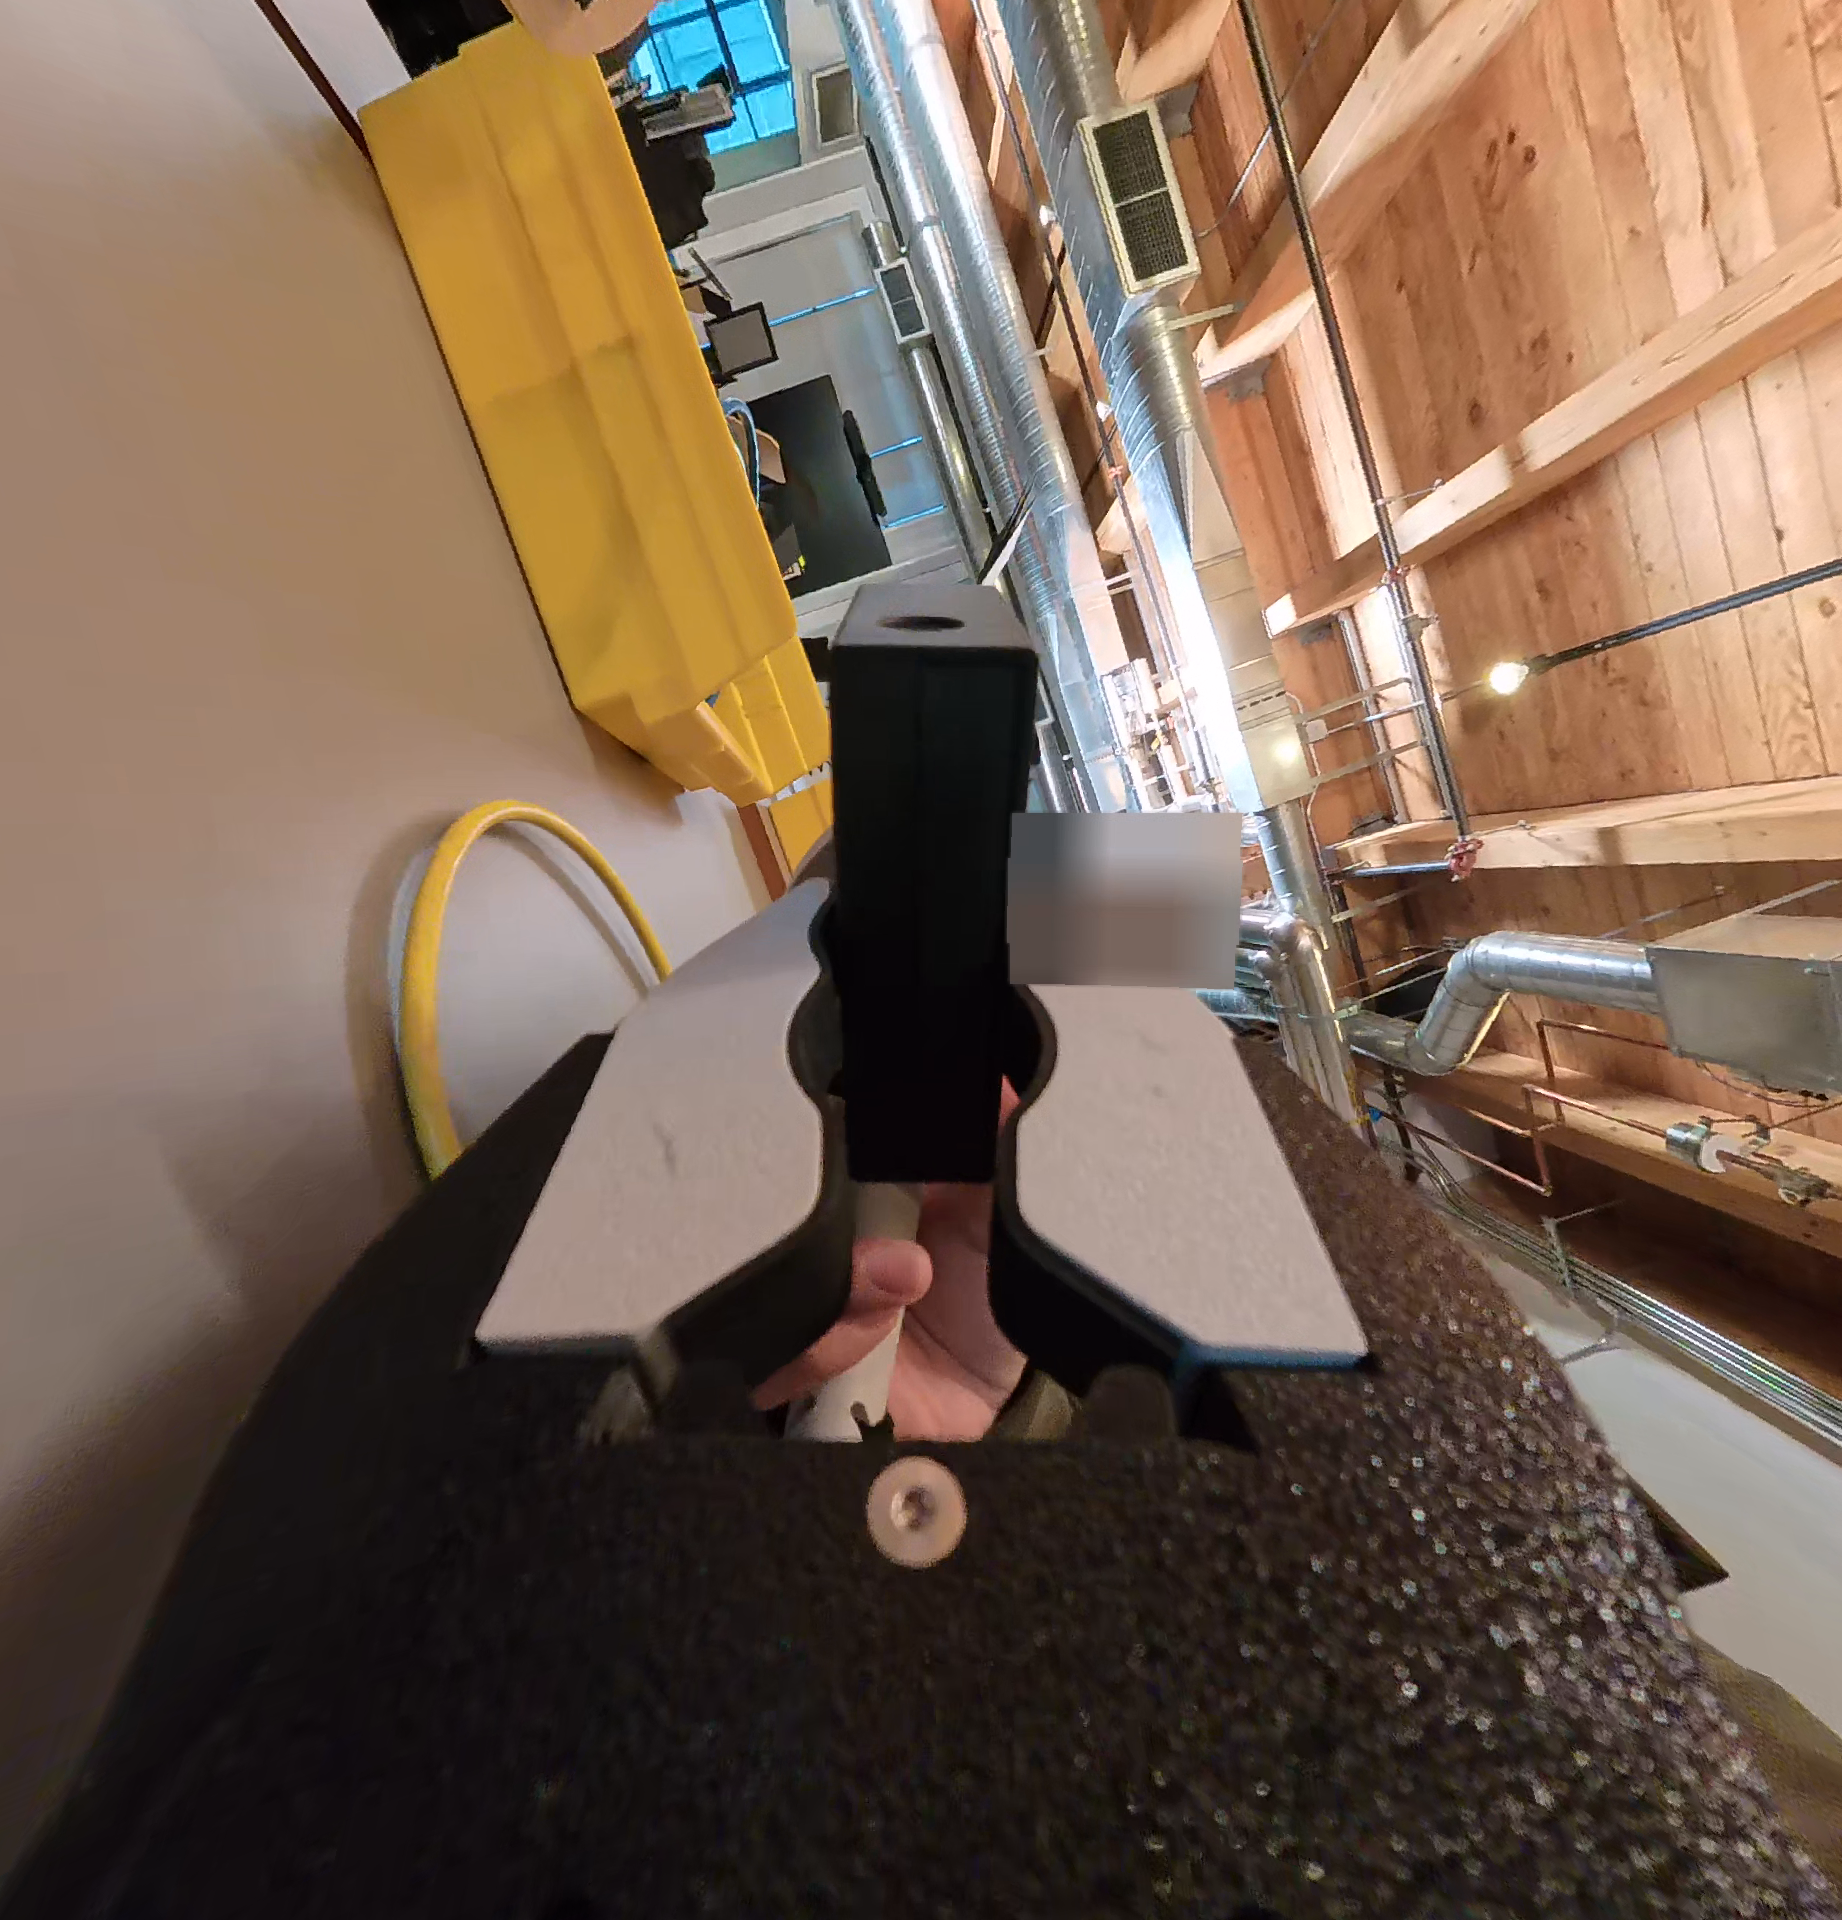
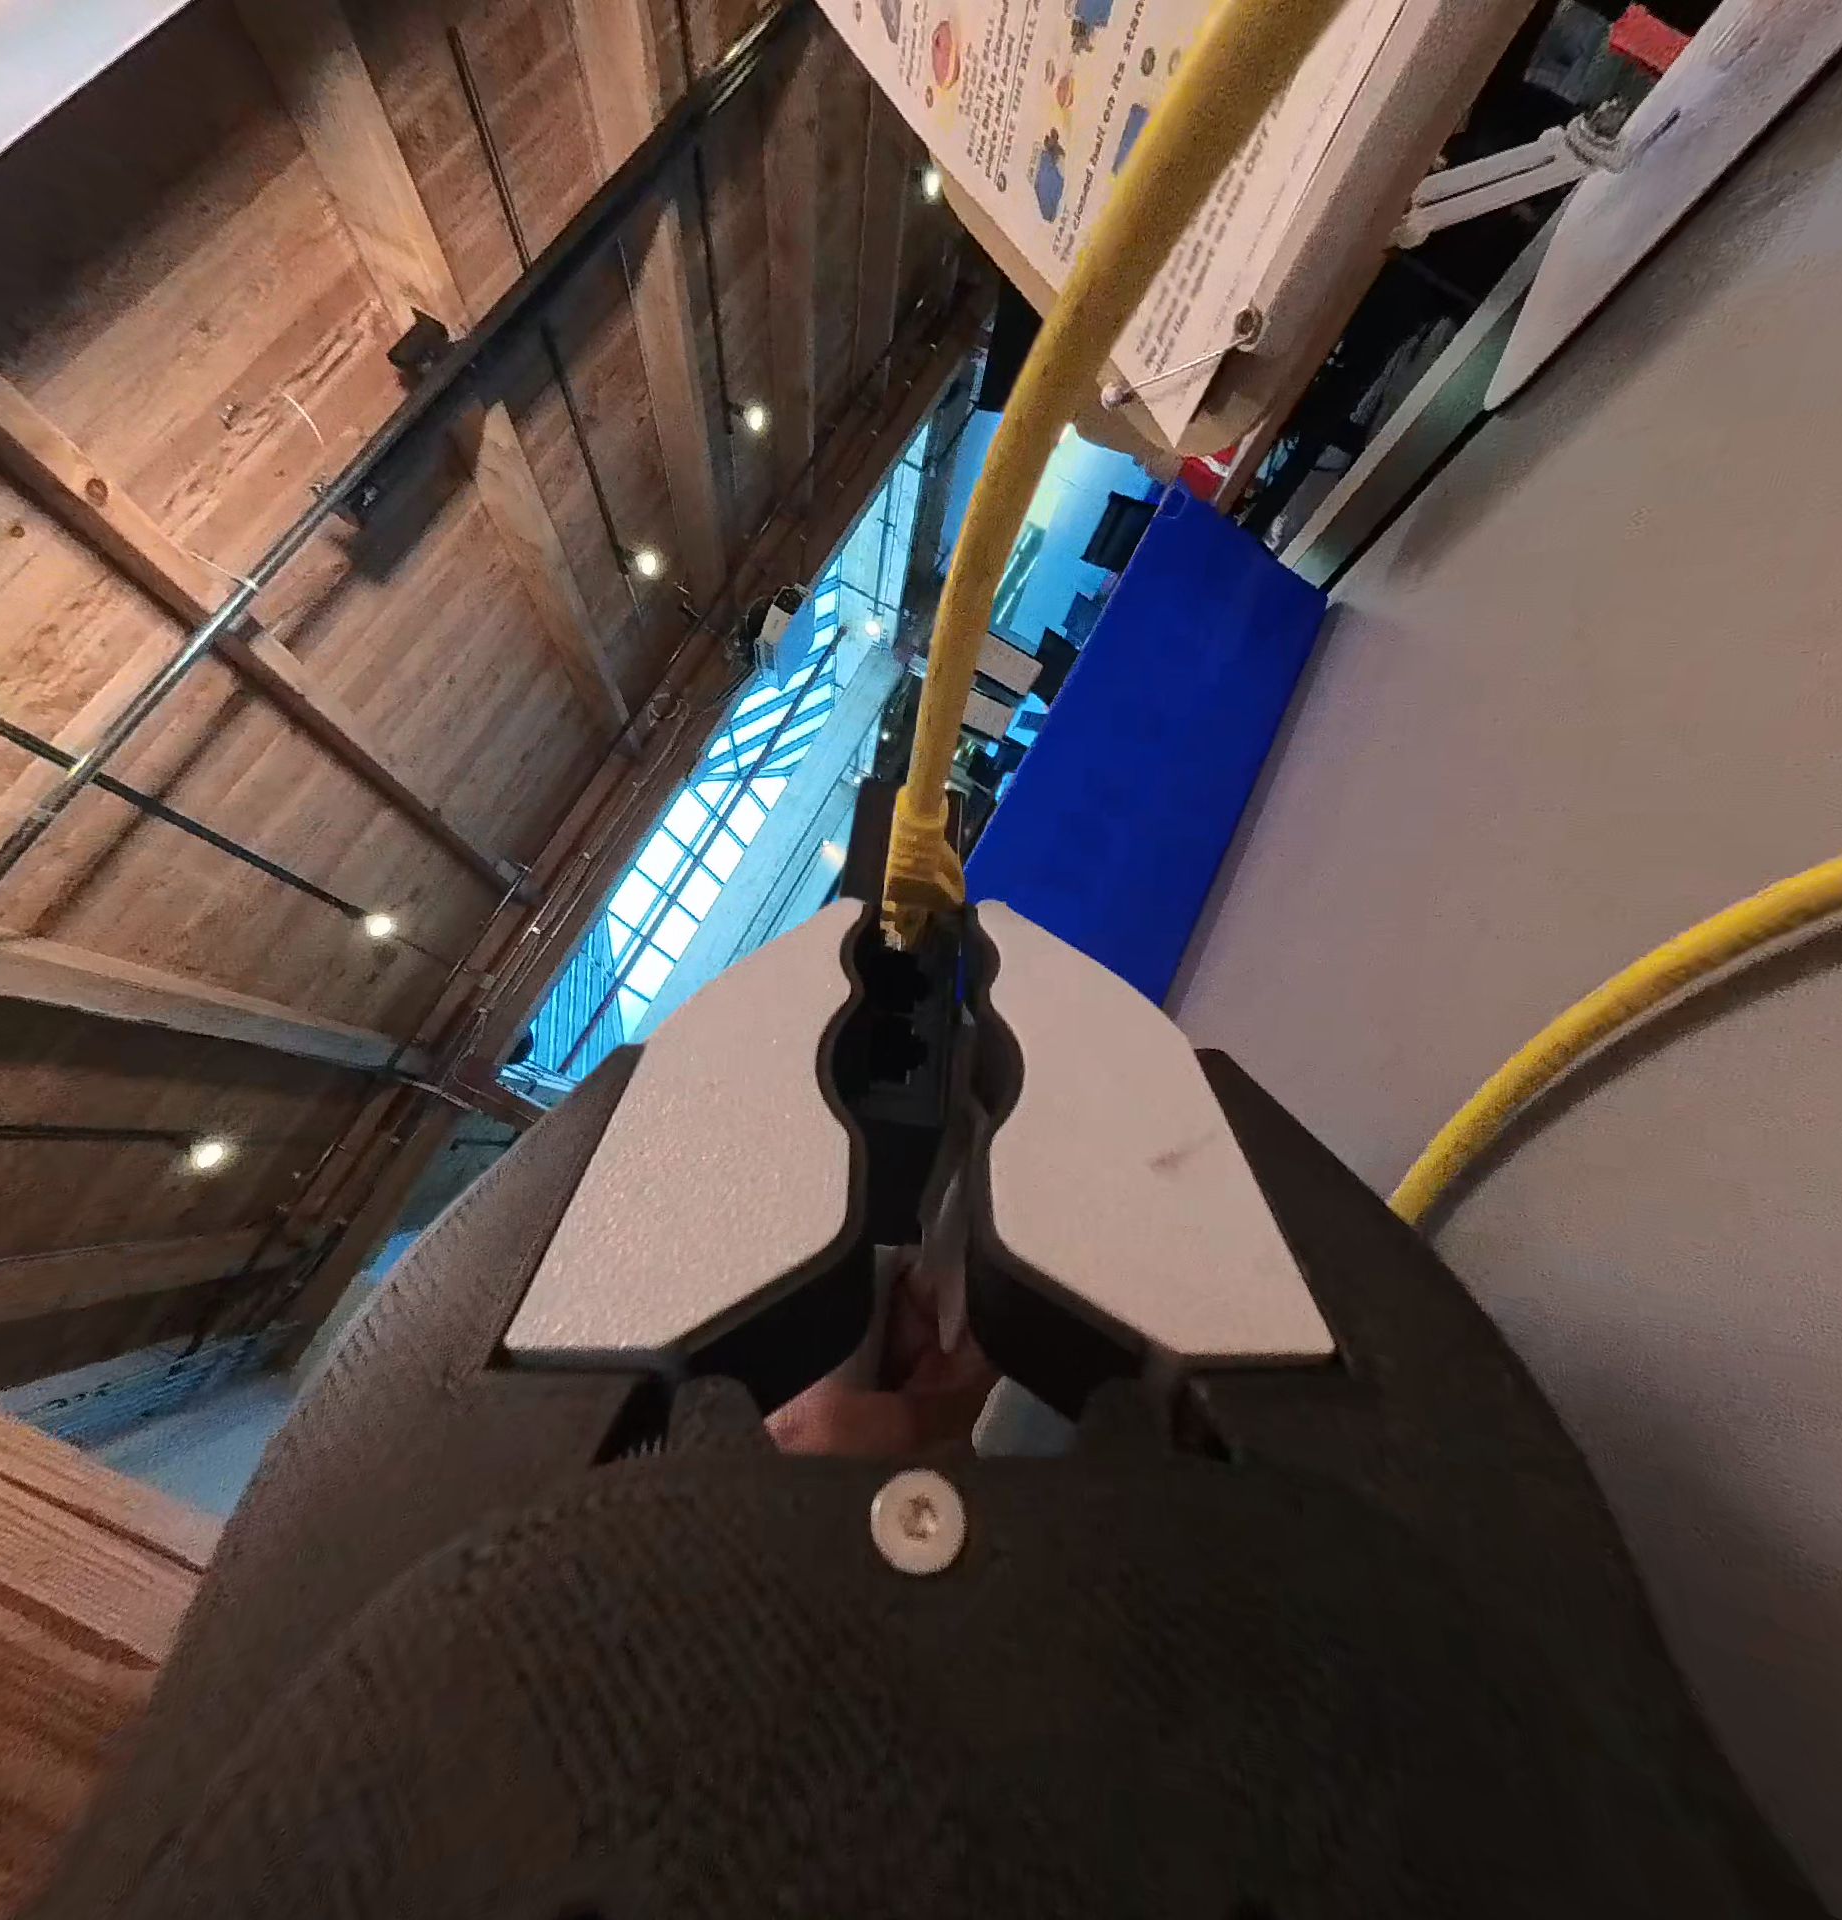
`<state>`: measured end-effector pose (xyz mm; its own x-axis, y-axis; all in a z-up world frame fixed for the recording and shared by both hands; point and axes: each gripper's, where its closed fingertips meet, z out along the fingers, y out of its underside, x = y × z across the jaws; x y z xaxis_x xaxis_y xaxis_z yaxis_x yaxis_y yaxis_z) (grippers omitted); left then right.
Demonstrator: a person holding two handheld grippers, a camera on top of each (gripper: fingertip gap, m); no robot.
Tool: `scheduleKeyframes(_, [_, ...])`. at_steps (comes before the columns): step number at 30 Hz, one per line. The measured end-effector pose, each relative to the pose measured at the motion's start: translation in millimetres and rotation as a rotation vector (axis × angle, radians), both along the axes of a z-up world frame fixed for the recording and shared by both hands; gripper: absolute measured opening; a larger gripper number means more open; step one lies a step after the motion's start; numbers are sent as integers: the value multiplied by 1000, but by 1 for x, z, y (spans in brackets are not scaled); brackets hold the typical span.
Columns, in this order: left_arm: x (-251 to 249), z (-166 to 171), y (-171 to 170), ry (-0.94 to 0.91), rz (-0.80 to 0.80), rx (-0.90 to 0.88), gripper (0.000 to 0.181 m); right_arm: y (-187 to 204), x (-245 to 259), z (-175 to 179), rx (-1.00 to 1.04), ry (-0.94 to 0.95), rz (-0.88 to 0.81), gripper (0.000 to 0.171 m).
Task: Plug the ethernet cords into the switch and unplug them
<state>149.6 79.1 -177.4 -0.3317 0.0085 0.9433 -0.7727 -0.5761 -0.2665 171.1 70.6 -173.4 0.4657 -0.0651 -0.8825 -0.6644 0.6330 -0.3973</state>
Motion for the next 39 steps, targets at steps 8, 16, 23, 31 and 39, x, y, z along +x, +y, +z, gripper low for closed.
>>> scheduleKeyframes(8, [0,-8,-2,13,-25,23,27,1,0,-8,28,52,2,14])
scheduleKeyframes(16, [0,-9,-2,15,-22,32,27,1,1,-10,42,59,-4,14])
scheduleKeyframes(23, [0,-10,-2,14,-21,25,27,1,1,-11,22,46,-3,14])
scheduleKeyframes(31, [0,-12,-3,13,-16,31,27,1,3,-11,16,40,-6,14])
scheduleKeyframes(39, [0,-5,-3,-58,-2,58,27,1,0,-4,-36,-57,-1,12])
